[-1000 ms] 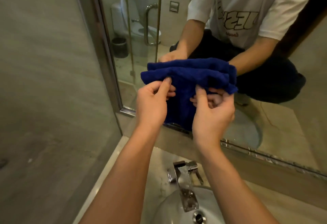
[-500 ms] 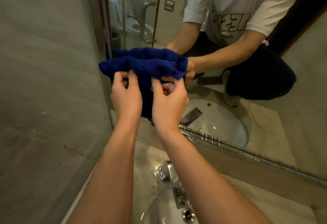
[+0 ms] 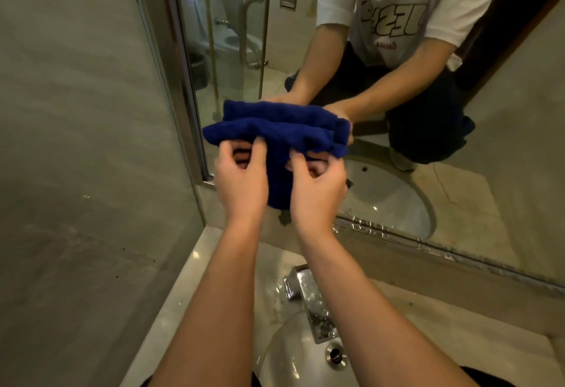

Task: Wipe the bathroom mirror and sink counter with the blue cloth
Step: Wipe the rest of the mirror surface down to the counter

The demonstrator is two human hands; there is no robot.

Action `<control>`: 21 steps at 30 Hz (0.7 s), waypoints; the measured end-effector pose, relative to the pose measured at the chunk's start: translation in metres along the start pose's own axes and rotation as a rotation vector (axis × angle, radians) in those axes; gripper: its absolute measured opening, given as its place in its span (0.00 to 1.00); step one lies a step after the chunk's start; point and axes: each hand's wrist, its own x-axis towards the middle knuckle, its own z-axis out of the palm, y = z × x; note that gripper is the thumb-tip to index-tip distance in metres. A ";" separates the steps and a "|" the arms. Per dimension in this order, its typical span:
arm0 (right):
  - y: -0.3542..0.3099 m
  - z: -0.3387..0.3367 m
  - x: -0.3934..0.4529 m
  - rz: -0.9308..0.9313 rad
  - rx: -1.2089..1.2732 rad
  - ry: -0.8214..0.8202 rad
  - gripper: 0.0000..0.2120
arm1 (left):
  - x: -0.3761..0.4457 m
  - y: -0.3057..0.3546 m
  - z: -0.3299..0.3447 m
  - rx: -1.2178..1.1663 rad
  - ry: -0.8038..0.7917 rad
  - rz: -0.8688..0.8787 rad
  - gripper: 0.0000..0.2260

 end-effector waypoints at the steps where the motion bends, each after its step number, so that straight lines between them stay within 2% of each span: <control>1: 0.001 0.002 -0.001 0.009 0.006 -0.031 0.10 | 0.003 -0.002 -0.002 -0.043 0.029 -0.034 0.05; 6: -0.004 -0.017 0.008 -0.011 -0.004 -0.096 0.07 | -0.002 -0.004 0.011 -0.009 0.053 -0.032 0.07; 12: -0.006 -0.063 0.021 -0.019 -0.031 -0.065 0.07 | -0.033 -0.010 0.037 0.058 -0.018 0.042 0.18; 21: -0.008 -0.114 0.033 -0.004 -0.047 -0.020 0.08 | -0.077 -0.008 0.077 0.050 -0.031 0.066 0.13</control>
